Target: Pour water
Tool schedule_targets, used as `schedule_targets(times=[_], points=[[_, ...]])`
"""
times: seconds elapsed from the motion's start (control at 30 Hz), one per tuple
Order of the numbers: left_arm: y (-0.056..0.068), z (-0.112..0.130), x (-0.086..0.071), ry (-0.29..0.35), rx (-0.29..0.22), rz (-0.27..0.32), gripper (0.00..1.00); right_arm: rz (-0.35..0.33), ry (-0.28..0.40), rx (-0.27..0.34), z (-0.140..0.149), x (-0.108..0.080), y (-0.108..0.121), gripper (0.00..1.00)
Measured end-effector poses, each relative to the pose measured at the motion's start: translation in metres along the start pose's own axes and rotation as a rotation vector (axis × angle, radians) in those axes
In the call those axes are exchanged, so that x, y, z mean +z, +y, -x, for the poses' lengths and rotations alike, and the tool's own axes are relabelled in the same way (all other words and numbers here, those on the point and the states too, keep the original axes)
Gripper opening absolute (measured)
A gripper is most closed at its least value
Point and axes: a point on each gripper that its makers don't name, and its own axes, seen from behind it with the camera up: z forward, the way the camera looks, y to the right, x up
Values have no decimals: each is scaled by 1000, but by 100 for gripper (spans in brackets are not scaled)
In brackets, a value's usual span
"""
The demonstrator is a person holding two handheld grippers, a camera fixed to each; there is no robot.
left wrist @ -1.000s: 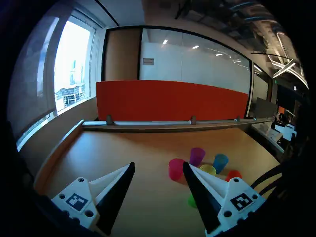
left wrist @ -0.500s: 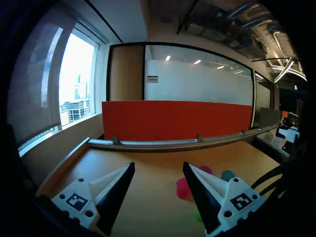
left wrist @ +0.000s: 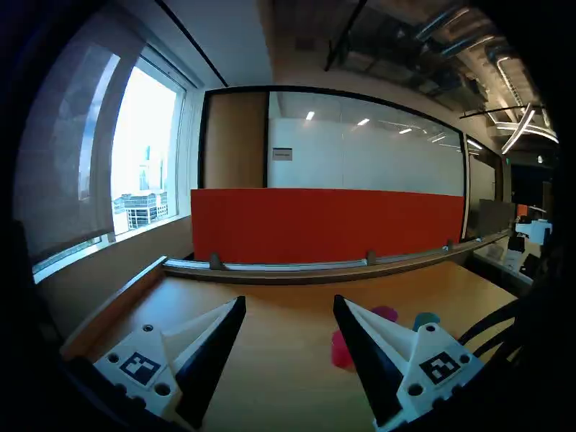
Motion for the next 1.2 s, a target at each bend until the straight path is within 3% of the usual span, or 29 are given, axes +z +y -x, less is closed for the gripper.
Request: schedule_targets(times=[0.2, 0.37, 0.57, 0.87, 1.2], points=[[-5, 21, 1, 23, -6, -23, 90, 5, 2, -19, 4, 3, -3, 99], [-2, 36, 4, 49, -13, -22, 90, -7, -2, 2, 8, 5, -9, 99], [2, 55, 6, 91, -11, -20, 90, -15, -31, -14, 24, 8, -15, 99], [-14, 90, 4, 123, 15, -60, 90, 4, -43, 10, 43, 9, -15, 99], [-23, 122, 6, 145, 19, -68, 90, 17, -34, 28, 54, 7, -14, 98]])
